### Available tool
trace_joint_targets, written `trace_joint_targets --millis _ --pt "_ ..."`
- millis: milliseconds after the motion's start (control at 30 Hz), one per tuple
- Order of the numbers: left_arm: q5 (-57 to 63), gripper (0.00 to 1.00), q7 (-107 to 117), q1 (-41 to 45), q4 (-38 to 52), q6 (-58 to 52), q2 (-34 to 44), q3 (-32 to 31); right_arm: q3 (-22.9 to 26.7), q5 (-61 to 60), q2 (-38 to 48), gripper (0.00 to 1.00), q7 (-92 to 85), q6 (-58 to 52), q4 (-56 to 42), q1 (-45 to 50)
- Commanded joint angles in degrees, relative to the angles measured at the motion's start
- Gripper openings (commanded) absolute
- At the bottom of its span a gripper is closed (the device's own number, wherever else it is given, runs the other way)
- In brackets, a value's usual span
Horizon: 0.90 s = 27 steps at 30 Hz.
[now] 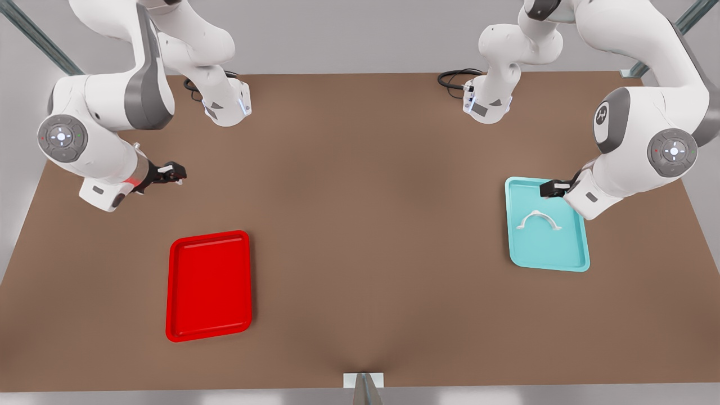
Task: Take the drainage pipe clamp from the left arm, pass it to the right arm, and place it in the plate on the right side
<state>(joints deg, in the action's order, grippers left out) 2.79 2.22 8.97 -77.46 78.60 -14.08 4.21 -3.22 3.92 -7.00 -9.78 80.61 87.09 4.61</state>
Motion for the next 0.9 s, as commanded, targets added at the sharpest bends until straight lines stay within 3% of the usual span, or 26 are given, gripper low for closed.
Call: trace_joint_targets --millis 0,100,200,367,500,867 --pt "0.1 1.00 1.4 0.0 0.0 0.2 0.0 0.0 0.0 -0.3 -0.2 1.00 -5.2 0.2 -0.2 -0.7" --pt "0.6 1.00 2.7 -1.0 -3.3 1.9 -1.4 1.7 0.0 -0.3 -0.6 1.00 -5.4 0.3 -0.8 -0.9" --pt "-4.3 1.00 7.9 -3.2 -24.5 29.0 -2.3 11.6 0.0 -0.3 -0.8 1.00 -5.4 0.3 -0.8 -0.8" --pt "-11.6 1.00 11.0 -7.2 -38.4 57.2 -8.9 12.6 -0.1 -1.0 -1.4 1.00 -5.3 0.3 -0.9 -0.7" --pt "-14.5 1.00 11.2 -8.8 -39.5 60.5 -12.5 12.6 -0.1 -0.6 -1.5 1.00 -5.4 0.2 -0.9 -0.3" --pt "-14.6 1.00 11.3 -9.3 -47.2 64.9 -12.5 12.6 -0.1 -1.9 -2.1 1.00 -5.3 0.2 -0.9 -0.5"
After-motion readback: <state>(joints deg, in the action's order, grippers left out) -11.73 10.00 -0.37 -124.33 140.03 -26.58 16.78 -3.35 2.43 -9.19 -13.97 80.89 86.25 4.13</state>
